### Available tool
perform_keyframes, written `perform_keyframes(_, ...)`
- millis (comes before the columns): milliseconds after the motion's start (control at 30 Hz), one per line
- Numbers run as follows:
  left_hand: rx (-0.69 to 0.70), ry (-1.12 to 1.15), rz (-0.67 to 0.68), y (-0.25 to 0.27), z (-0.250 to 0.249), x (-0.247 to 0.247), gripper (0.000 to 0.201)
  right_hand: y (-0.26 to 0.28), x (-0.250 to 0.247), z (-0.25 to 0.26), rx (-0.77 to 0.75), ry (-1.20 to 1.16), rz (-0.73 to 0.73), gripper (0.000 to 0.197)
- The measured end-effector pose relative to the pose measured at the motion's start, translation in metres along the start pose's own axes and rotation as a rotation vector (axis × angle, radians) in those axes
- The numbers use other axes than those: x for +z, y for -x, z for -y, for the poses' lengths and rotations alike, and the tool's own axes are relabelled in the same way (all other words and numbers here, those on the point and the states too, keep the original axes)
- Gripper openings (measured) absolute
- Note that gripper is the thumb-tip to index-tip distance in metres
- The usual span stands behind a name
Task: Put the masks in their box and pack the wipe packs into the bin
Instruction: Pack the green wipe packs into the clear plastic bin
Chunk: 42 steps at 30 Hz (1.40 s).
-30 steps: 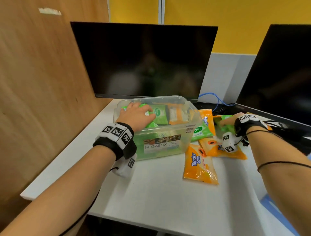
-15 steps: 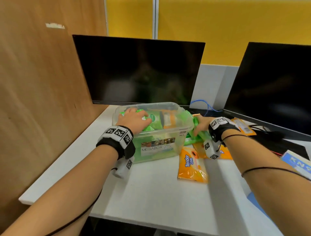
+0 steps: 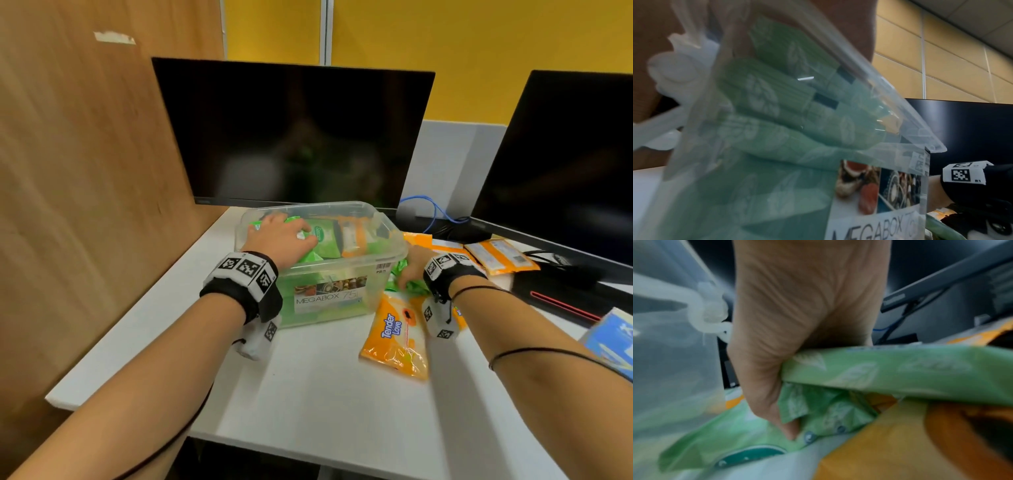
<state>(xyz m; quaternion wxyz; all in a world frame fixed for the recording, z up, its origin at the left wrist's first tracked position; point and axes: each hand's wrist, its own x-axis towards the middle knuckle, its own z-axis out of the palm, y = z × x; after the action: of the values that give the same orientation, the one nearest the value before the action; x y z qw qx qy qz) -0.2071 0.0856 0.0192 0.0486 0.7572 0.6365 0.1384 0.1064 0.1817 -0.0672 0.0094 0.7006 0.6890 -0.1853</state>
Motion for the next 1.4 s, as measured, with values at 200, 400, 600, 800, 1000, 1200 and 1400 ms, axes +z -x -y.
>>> perform_keyframes(200, -0.002, 0.0, 0.009, 0.0, 0.001, 0.002, 0.039, 0.028, 0.002, 0.011, 0.0, -0.006, -0.116, 0.114)
perform_keyframes(400, -0.001, -0.003, 0.006, 0.0, 0.001, 0.0, 0.04, 0.046, -0.013, 0.008, 0.079, -0.19, -0.174, 0.106)
perform_keyframes(600, -0.002, 0.04, -0.045, -0.001, 0.003, 0.002, 0.037, 0.094, -0.071, 0.02, -0.013, -0.947, -0.173, 0.039)
perform_keyframes(800, -0.022, 0.067, -0.076, 0.004, 0.0, 0.0, 0.041, 0.132, -0.114, 0.047, -0.236, -1.619, 0.152, 0.051)
perform_keyframes(1000, -0.031, 0.122, -0.079, 0.008, -0.002, -0.006, 0.05, 0.121, -0.101, 0.101, -0.206, -1.499, 0.488, 0.053)
perform_keyframes(1200, 0.041, 0.06, -0.013, 0.008, -0.002, -0.005, 0.047, 0.101, -0.088, 0.134, -0.117, -1.176, 0.524, 0.047)
perform_keyframes(1400, 0.012, -0.01, 0.058, 0.006, -0.003, -0.006, 0.042, 0.084, -0.087, 0.141, -0.12, -0.958, 0.502, 0.023)
